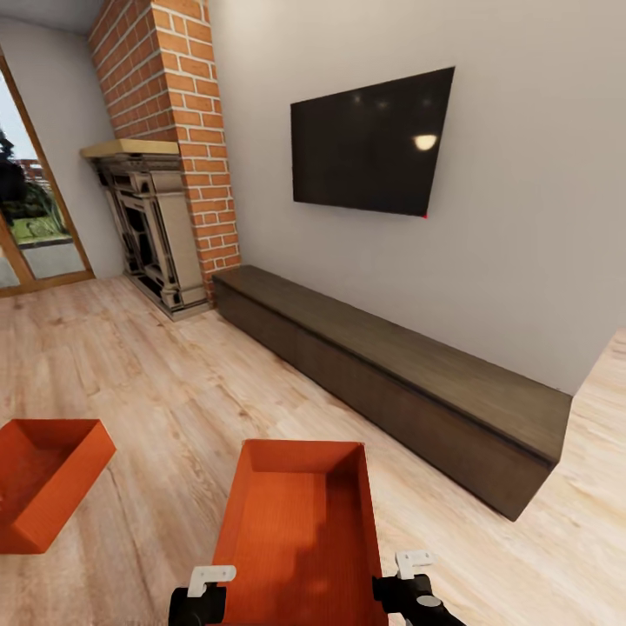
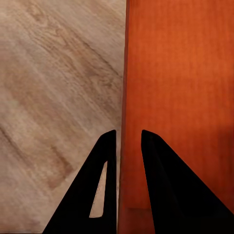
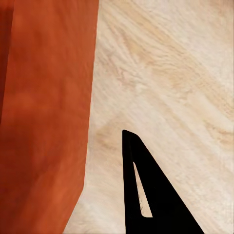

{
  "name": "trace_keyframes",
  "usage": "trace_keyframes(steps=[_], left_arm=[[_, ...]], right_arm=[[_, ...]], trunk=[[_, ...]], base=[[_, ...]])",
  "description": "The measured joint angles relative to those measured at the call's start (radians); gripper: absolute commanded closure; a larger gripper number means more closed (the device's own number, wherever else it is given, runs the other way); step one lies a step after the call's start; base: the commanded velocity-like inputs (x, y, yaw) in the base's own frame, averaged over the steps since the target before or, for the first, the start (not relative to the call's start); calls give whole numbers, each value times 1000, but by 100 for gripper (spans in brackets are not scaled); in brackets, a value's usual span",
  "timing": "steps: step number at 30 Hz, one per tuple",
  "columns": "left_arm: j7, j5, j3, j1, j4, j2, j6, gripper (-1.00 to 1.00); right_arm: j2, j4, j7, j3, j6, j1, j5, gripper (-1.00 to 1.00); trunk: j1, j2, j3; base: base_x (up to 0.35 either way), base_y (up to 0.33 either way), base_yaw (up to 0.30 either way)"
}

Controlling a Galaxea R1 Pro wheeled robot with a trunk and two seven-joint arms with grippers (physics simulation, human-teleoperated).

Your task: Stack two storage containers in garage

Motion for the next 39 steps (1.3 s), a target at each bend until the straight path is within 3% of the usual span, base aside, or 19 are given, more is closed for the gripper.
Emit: trace_keyframes(steps=[39], left_arm=[[0,0,0,0,0,0,0,100]], right_arm=[[0,0,0,0,0,0,0,100]], trunk=[[0,0,-12]], base=[[0,0,276]])
